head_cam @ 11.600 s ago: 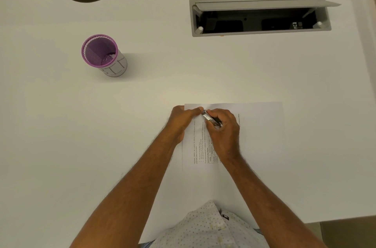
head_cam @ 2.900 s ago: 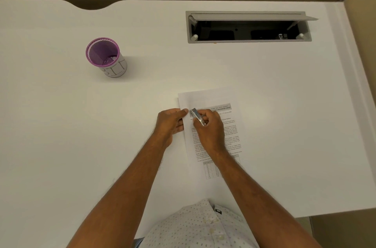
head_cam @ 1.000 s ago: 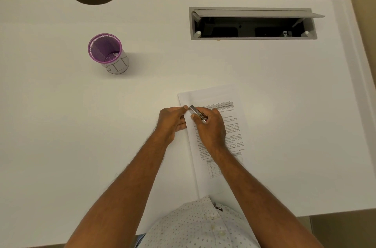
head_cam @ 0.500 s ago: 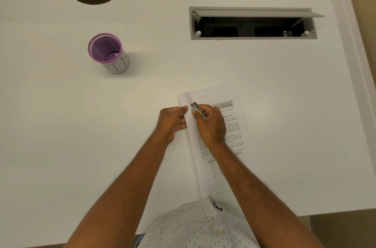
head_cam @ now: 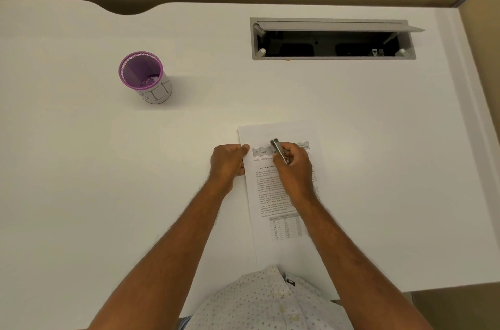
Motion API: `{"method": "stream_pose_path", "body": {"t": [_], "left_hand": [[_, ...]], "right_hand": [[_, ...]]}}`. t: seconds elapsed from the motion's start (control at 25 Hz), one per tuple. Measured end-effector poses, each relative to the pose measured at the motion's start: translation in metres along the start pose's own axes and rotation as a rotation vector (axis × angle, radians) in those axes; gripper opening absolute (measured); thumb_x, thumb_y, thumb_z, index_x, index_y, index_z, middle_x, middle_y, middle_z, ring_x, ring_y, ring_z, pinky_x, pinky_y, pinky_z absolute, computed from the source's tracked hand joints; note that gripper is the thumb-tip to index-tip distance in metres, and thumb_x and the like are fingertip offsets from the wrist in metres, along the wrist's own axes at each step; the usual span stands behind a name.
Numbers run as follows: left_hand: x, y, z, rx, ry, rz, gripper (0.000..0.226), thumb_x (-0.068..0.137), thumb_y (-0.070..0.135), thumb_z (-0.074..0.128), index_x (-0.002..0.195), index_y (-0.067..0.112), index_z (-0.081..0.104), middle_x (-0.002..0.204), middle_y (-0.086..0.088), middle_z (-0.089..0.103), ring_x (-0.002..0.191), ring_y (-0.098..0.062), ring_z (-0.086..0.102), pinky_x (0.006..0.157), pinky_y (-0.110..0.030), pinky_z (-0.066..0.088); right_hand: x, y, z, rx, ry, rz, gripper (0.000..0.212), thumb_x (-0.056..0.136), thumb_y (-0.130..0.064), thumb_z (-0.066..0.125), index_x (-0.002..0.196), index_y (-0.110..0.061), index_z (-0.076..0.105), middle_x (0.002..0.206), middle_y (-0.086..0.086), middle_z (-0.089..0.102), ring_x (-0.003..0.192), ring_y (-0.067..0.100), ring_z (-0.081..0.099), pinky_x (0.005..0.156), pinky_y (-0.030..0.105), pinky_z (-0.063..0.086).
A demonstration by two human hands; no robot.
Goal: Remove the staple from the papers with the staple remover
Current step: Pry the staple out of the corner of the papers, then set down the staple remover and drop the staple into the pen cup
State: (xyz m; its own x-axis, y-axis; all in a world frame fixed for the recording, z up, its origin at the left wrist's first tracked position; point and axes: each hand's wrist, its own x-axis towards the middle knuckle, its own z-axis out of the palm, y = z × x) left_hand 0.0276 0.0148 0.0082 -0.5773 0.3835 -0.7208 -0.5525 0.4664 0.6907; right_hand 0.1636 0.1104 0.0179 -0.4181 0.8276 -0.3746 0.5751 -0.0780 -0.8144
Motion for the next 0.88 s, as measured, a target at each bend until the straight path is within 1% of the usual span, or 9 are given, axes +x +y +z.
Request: {"method": "stream_pose_path", "body": {"t": [0.04,0.12,0.16,0.24,0.32,0.4,0.52,0.76,0.88], "left_hand": [[0.0,0.003,0.0,0.084,0.018,0.055,0.034,0.099,0.022,0.068,0.085,-0.008,0.069,0.092,-0.022,0.079,0.083,-0.032,0.079,0.076,-0.048,0.066],[0.001,0.009,-0.001,0.339,0.071,0.195,0.04,0.099,0.026,0.065,0.071,-0.003,0.063,0.074,-0.018,0.073,0.065,-0.025,0.068,0.066,-0.039,0.062],[0.001,0.011,-0.002,0.48,0.108,0.259,0.043,0.099,0.028,0.063,0.065,0.002,0.057,0.064,-0.012,0.065,0.056,-0.021,0.057,0.059,-0.032,0.052],[0.0,0.014,-0.002,0.656,0.179,0.332,0.044,0.099,0.03,0.06,0.062,0.007,0.052,0.058,-0.004,0.058,0.052,-0.016,0.048,0.055,-0.029,0.039],[-0.001,0.014,-0.003,0.727,0.214,0.355,0.04,0.099,0.032,0.059,0.069,0.006,0.058,0.063,-0.003,0.062,0.057,-0.019,0.053,0.054,-0.03,0.041],[-0.004,0.013,-0.001,0.798,0.225,0.376,0.036,0.1,0.032,0.057,0.075,0.008,0.06,0.07,-0.004,0.065,0.065,-0.024,0.06,0.059,-0.034,0.049],[-0.006,0.012,0.001,0.879,0.245,0.397,0.031,0.102,0.032,0.056,0.086,0.007,0.063,0.084,-0.009,0.072,0.079,-0.032,0.066,0.073,-0.044,0.057],[-0.006,0.012,0.003,0.987,0.263,0.424,0.029,0.101,0.034,0.058,0.099,0.006,0.063,0.098,-0.013,0.073,0.088,-0.034,0.068,0.075,-0.042,0.053],[-0.004,0.011,0.001,1.0,0.27,0.412,0.034,0.101,0.039,0.059,0.101,0.005,0.064,0.1,-0.014,0.073,0.09,-0.034,0.069,0.079,-0.043,0.055]], "right_hand": [[0.001,0.003,-0.008,-0.027,0.025,-0.015,0.028,0.091,-0.018,0.066,0.111,-0.037,0.065,0.109,-0.012,0.059,0.096,0.002,0.062,0.078,0.015,0.049],[0.004,0.012,-0.028,-0.082,0.1,-0.026,0.033,0.09,-0.014,0.064,0.118,-0.033,0.065,0.108,-0.01,0.055,0.095,0.001,0.06,0.076,0.007,0.043],[0.005,0.017,-0.038,-0.112,0.147,-0.032,0.033,0.091,-0.014,0.064,0.121,-0.028,0.065,0.111,-0.006,0.054,0.097,0.005,0.06,0.077,0.007,0.045],[0.007,0.029,-0.058,-0.237,0.255,-0.077,0.034,0.094,-0.014,0.064,0.127,-0.02,0.065,0.117,0.004,0.056,0.106,0.02,0.058,0.088,0.025,0.052],[0.007,0.041,-0.073,-0.428,0.34,-0.129,0.042,0.094,-0.007,0.061,0.135,-0.016,0.061,0.122,0.011,0.056,0.114,0.031,0.051,0.095,0.043,0.048],[0.007,0.049,-0.082,-0.561,0.385,-0.156,0.049,0.094,0.001,0.057,0.14,-0.015,0.058,0.123,0.014,0.056,0.115,0.035,0.049,0.096,0.049,0.045],[0.004,0.055,-0.084,-0.606,0.37,-0.176,0.05,0.095,0.003,0.055,0.141,-0.019,0.058,0.122,0.011,0.056,0.114,0.033,0.048,0.097,0.048,0.043],[0.002,0.047,-0.077,-0.581,0.38,-0.154,0.046,0.092,-0.001,0.061,0.135,-0.017,0.06,0.122,0.01,0.056,0.114,0.032,0.05,0.098,0.048,0.044],[0.0,0.026,-0.059,-0.429,0.292,-0.281,0.033,0.095,-0.008,0.062,0.127,-0.019,0.062,0.117,0.002,0.056,0.109,0.021,0.056,0.094,0.037,0.049]]}}
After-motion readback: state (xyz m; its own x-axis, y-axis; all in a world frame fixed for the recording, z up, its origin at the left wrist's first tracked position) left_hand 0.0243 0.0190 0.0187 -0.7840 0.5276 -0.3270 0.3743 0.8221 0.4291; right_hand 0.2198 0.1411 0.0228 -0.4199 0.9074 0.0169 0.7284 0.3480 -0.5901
